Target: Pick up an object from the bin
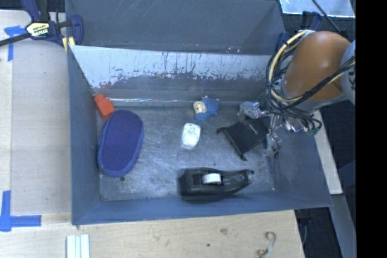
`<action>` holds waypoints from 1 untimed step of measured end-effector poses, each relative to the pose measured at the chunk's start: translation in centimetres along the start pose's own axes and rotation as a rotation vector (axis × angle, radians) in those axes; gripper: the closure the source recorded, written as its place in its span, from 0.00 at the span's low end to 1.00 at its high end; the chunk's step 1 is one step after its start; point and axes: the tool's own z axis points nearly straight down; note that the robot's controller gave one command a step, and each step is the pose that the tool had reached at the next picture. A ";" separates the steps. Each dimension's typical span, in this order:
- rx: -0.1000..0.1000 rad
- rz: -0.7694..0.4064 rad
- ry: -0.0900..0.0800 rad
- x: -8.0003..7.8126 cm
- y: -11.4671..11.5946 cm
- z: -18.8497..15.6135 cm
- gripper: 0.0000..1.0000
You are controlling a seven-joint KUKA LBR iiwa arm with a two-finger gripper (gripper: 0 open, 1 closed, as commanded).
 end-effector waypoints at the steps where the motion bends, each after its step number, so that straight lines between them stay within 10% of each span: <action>1: 0.003 0.000 -0.004 -0.2 0.0 -0.3 1.00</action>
Offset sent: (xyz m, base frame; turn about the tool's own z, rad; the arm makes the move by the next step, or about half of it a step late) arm 0.0000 0.0000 0.0000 0.0000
